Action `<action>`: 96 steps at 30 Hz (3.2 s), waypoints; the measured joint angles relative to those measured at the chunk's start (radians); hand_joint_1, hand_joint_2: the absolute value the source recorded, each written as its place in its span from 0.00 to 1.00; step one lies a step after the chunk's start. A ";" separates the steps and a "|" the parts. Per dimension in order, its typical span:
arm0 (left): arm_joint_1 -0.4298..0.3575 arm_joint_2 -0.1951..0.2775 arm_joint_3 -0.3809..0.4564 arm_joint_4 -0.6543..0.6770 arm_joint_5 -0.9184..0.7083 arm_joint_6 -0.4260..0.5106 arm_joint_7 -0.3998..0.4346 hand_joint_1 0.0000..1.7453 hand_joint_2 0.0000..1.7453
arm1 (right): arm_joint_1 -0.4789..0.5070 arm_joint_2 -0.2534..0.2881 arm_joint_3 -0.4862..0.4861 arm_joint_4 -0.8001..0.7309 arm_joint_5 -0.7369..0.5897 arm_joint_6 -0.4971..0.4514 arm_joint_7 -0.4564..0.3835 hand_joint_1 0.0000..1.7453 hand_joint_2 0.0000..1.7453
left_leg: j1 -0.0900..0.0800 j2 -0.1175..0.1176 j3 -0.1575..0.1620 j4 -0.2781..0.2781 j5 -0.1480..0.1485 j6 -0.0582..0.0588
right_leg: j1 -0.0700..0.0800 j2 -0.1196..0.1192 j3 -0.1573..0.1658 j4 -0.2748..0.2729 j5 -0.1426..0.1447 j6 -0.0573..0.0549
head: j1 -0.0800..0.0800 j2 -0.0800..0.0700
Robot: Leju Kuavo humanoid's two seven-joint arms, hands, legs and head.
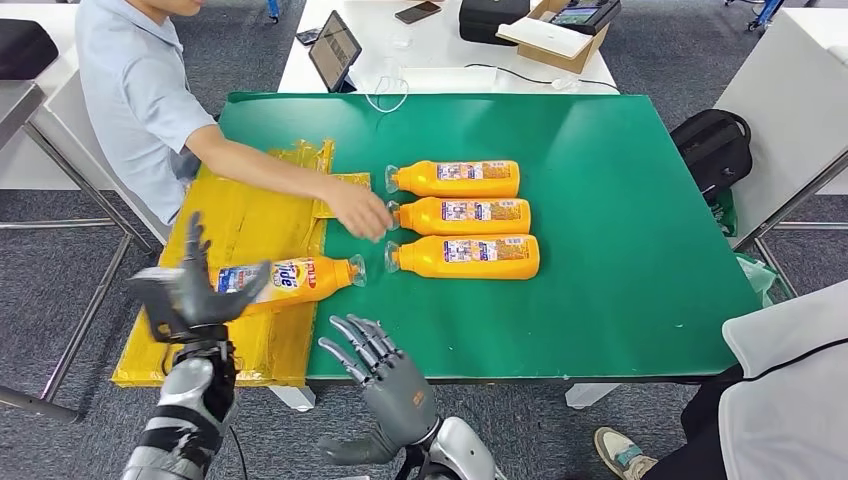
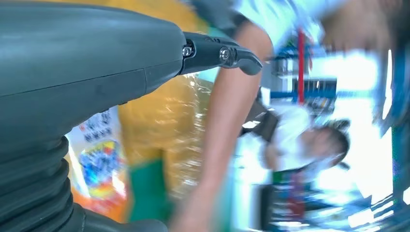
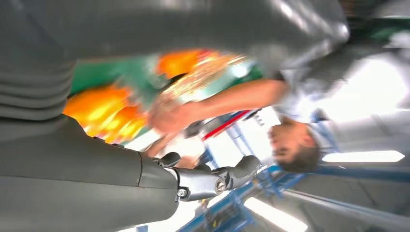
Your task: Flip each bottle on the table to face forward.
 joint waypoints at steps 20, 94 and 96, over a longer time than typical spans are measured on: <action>0.331 -0.041 -0.093 -0.468 -0.320 0.226 -0.050 0.00 1.00 | -0.164 -0.293 -0.362 0.157 0.184 0.113 0.313 0.00 1.00 | -0.003 -0.003 0.000 0.001 0.001 0.001 | -0.002 -0.001 0.001 -0.001 0.001 0.002 | 0.000 0.000; 0.293 -0.045 -0.378 -0.290 0.048 -0.237 0.108 0.00 1.00 | -0.107 -0.010 -0.234 -0.066 -0.537 0.503 0.118 1.00 1.00 | -0.002 -0.001 -0.005 0.000 0.003 0.003 | -0.002 0.001 -0.003 -0.002 0.004 0.006 | 0.000 0.000; 0.290 -0.051 -0.385 -0.304 0.073 -0.213 0.099 0.00 1.00 | -0.100 0.001 -0.186 -0.049 -0.525 0.490 0.107 1.00 1.00 | -0.002 -0.001 -0.005 0.000 0.003 0.003 | -0.002 0.001 -0.004 -0.002 0.004 0.005 | 0.000 0.000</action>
